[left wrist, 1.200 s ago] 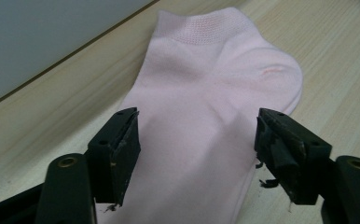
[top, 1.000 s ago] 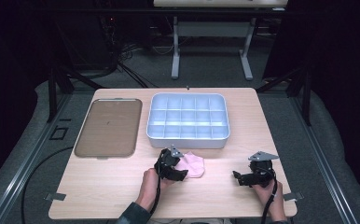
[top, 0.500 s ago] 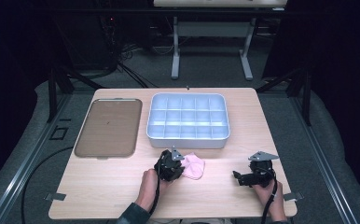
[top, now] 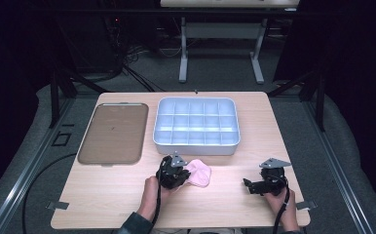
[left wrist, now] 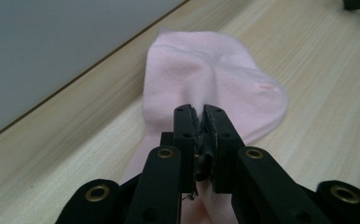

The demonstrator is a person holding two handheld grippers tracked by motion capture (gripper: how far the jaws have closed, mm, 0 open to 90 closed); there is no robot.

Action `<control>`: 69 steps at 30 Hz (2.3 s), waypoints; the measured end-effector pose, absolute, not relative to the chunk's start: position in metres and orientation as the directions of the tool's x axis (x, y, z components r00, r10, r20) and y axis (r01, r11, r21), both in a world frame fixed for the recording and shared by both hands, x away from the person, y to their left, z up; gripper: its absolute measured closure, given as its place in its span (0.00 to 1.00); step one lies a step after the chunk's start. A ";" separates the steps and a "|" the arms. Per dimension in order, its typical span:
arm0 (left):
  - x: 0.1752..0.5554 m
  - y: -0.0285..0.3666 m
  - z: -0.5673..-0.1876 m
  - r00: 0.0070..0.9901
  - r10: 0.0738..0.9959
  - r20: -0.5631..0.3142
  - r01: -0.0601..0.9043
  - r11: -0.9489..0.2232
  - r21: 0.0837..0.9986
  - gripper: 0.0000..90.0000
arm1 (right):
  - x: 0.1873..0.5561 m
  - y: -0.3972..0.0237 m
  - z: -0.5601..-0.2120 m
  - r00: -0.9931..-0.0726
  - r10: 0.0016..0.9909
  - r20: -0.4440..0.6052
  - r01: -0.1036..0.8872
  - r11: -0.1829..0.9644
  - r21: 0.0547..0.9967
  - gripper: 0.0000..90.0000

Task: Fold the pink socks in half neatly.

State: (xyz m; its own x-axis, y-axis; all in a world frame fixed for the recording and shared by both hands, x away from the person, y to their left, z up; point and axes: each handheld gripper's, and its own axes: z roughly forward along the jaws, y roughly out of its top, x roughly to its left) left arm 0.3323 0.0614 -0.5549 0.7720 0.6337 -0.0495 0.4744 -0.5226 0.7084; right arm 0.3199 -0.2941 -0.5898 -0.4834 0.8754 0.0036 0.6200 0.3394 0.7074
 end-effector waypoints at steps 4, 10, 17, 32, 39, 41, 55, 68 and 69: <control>0.323 0.062 -0.545 0.786 0.615 -0.062 0.460 -0.516 0.722 0.93 | 0.320 -0.294 -0.590 -0.482 0.876 0.001 0.620 0.341 0.706 0.00; 0.306 0.059 -0.537 0.818 0.570 -0.074 0.426 -0.515 0.743 0.93 | 0.320 -0.294 -0.590 -0.482 0.876 0.004 0.621 0.339 0.707 0.00; 0.289 0.051 -0.544 0.852 0.517 -0.081 0.404 -0.552 0.729 0.93 | 0.320 -0.294 -0.590 -0.481 0.877 0.000 0.621 0.340 0.706 0.00; 0.289 0.046 -0.569 0.855 0.512 -0.081 0.414 -0.581 0.701 0.65 | 0.320 -0.294 -0.590 -0.479 0.878 0.001 0.620 0.338 0.708 0.00; 0.287 0.079 -0.553 0.795 0.598 -0.099 0.464 -0.495 0.734 0.47 | 0.320 -0.294 -0.590 -0.478 0.878 0.002 0.622 0.337 0.707 0.00; 0.285 0.090 -0.553 0.773 0.626 -0.103 0.489 -0.484 0.726 0.46 | 0.320 -0.294 -0.590 -0.478 0.879 0.002 0.622 0.337 0.706 0.00; 0.269 0.131 -0.575 0.686 0.709 -0.164 0.595 -0.417 0.687 0.69 | 0.320 -0.294 -0.590 -0.473 0.881 0.004 0.623 0.332 0.709 0.00; 0.264 0.127 -0.582 0.699 0.698 -0.156 0.563 -0.403 0.721 0.89 | 0.320 -0.294 -0.590 -0.466 0.885 0.005 0.626 0.326 0.709 0.00; 0.264 0.128 -0.583 0.703 0.694 -0.156 0.559 -0.403 0.725 0.90 | 0.320 -0.294 -0.590 -0.466 0.885 0.004 0.625 0.326 0.710 0.00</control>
State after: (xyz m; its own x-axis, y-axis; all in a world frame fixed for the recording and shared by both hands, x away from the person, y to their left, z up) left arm 0.2635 0.1277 -0.5828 0.7025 0.6943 -0.1564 0.5592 -0.4027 0.7247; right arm 0.3200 -0.2939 -0.5899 -0.4660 0.8848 0.0035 0.6247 0.3262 0.7095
